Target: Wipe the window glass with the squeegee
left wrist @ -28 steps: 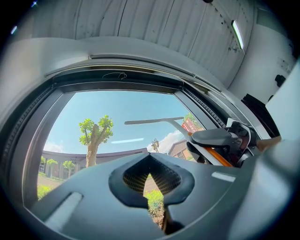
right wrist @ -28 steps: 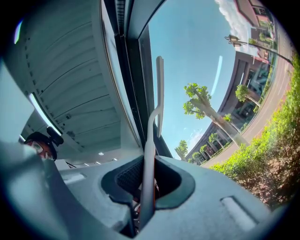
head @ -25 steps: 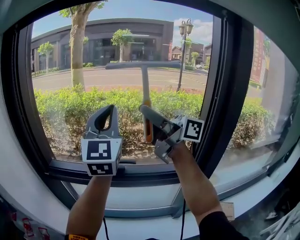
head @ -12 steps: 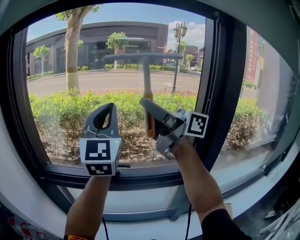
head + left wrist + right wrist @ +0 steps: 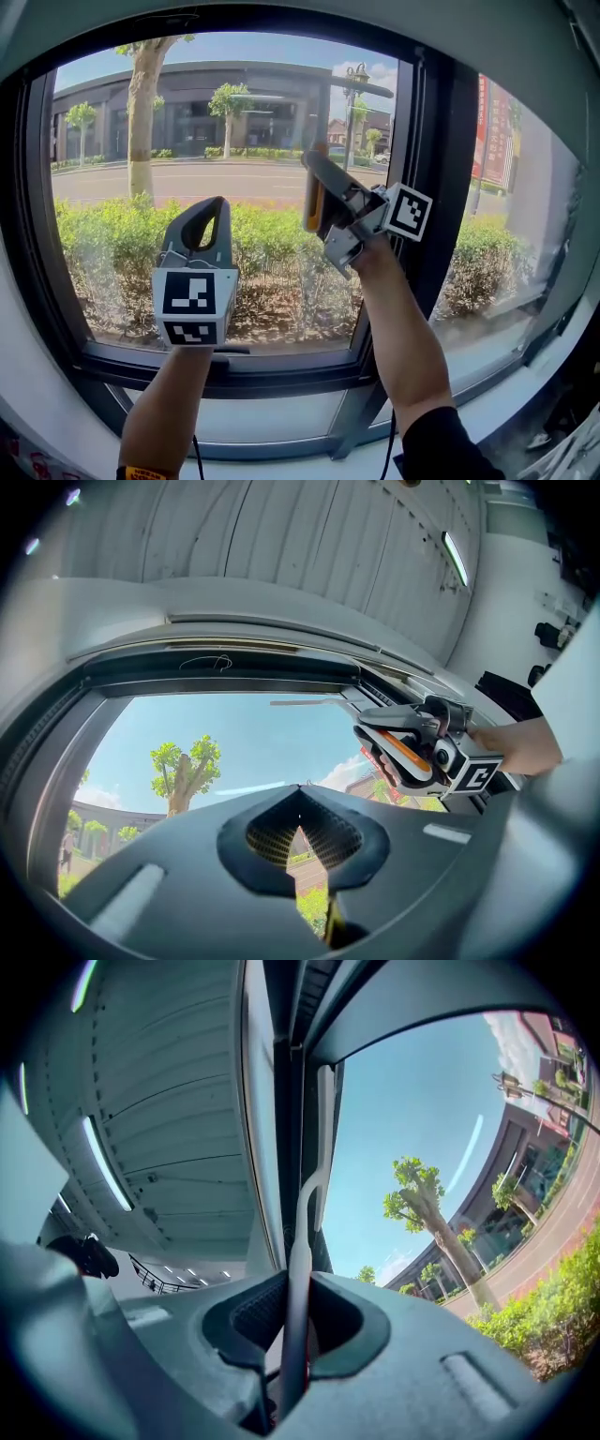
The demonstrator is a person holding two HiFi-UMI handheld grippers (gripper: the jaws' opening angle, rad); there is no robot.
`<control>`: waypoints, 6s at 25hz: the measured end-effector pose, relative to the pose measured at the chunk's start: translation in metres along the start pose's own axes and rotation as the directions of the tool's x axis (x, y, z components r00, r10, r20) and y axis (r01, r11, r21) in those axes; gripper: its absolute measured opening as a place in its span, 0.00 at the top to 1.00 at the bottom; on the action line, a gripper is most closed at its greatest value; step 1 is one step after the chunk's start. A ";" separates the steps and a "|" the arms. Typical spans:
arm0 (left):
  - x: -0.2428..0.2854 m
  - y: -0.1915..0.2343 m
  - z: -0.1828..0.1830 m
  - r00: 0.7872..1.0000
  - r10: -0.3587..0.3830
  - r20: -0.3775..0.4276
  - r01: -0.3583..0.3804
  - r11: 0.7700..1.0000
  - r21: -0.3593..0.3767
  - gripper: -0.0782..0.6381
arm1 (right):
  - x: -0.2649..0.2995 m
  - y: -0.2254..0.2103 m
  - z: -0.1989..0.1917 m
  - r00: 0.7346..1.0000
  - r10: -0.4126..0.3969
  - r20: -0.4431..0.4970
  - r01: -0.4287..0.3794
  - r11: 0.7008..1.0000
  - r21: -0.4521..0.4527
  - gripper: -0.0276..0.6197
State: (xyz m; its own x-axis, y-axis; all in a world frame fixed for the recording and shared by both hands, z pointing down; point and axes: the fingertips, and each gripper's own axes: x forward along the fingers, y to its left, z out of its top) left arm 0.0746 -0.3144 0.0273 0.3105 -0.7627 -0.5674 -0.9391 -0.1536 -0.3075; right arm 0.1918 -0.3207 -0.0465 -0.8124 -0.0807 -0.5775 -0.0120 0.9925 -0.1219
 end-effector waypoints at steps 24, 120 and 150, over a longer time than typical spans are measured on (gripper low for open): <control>0.013 -0.011 -0.002 0.999 -0.029 0.029 0.029 1.000 0.011 0.87 | 0.000 -0.007 0.027 0.998 0.007 0.067 -0.007 1.000 -0.001 0.89; -0.286 0.276 -0.198 0.893 0.192 -0.407 -0.229 0.973 -0.043 0.87 | 0.198 0.004 -0.477 0.967 -0.171 -0.189 0.226 0.919 0.323 0.89; -0.153 0.269 -0.072 0.971 0.158 -0.178 -0.150 0.987 0.056 0.87 | 0.231 0.011 -0.292 0.998 -0.018 -0.068 0.027 0.989 0.142 0.89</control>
State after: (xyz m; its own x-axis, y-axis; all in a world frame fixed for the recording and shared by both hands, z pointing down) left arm -0.2357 -0.2848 0.0867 0.1272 -0.8768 -0.4638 -0.9653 -0.0019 -0.2612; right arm -0.1660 -0.3014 0.0547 -0.8500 -0.0918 -0.5187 0.0488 0.9667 -0.2511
